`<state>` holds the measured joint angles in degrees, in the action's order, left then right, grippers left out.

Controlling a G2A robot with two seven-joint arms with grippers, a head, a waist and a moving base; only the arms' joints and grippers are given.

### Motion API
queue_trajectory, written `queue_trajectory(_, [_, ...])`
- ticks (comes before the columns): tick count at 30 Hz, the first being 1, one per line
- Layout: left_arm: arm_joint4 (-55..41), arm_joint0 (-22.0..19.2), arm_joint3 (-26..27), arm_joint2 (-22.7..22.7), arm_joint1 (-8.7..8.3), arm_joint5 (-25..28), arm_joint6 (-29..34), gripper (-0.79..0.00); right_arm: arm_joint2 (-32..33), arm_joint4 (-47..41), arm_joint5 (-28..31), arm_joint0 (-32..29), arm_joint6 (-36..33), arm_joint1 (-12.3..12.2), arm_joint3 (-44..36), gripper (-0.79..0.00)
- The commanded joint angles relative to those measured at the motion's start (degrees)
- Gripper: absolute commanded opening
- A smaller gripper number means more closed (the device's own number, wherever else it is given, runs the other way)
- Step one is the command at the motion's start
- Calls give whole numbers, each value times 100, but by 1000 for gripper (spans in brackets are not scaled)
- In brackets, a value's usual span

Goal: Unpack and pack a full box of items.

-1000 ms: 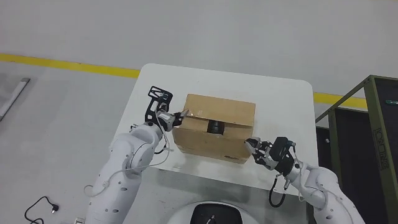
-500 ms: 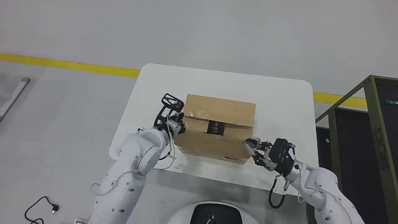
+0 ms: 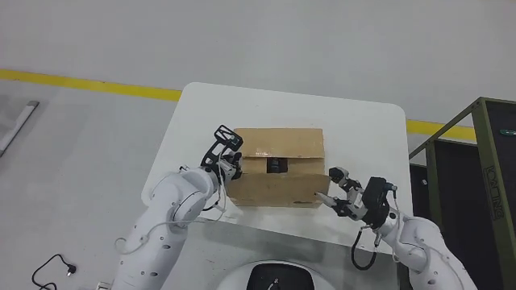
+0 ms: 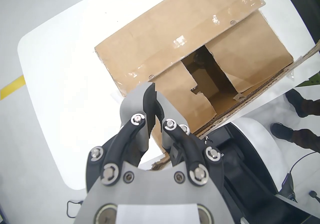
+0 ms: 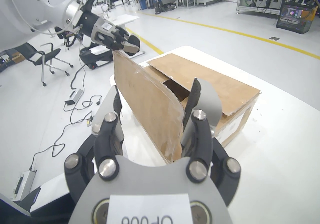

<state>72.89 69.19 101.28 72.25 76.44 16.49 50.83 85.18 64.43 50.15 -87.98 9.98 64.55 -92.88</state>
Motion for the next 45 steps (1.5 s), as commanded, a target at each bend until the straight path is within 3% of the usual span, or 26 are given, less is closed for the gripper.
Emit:
queue_trajectory(1, [-58, 7, 43, 13, -12, 34, 51, -785, 102, -352, 115, -1, -5, -15, 43, -34])
queue_trajectory(2, [-73, 11, 63, 15, -19, 75, 78, -785, 147, -550, 158, -5, 9, -20, 78, 0])
queue_trajectory(8, [-190, 82, 206, 62, -67, 285, 217, -785, 347, -1493, 148, 37, -203, -49, 290, 0])
queue_trajectory(11, [-228, 144, 317, 73, -95, 439, 263, -785, 345, -1909, -26, 43, -377, -48, 353, -40])
queue_trajectory(14, [-267, 220, 427, 77, -124, 580, 332, -785, 351, -2188, -398, 80, -667, -48, 386, -228])
queue_trajectory(15, [-281, 249, 471, 68, -135, 662, 357, -785, 352, -2212, -584, 92, -776, -47, 374, -409])
queue_trajectory(19, [-438, 348, 616, 85, -180, 922, 531, -785, 296, -2556, -1100, 97, -1053, -29, 347, -785])
queue_trajectory(32, [-772, 456, 839, -3, -318, 1574, 1073, -785, -70, -2565, -1339, 245, -1693, -7, 341, -785])
queue_trajectory(38, [-913, 434, 884, -72, -360, 1553, 1160, -785, -405, -2556, -1109, 434, -2232, -3, 511, -785])
queue_trajectory(39, [-891, 426, 886, -84, -368, 1534, 1191, -745, -449, -2528, -1061, 461, -2315, -5, 537, -785])
queue_trajectory(41, [-900, 412, 880, -94, -378, 1451, 1176, -536, -517, -2461, -978, 509, -2425, -9, 570, -785])
queue_trajectory(42, [-907, 402, 878, -94, -383, 1417, 1149, -468, -556, -2444, -925, 520, -2481, -11, 590, -785])
queue_trajectory(44, [-954, 373, 866, -69, -393, 1339, 1068, -465, -611, -2384, -832, 548, -2588, -19, 617, -785])
queue_trajectory(45, [-933, 350, 859, -51, -399, 1292, 1041, -157, -637, -2367, -783, 556, -2639, -23, 632, -785])
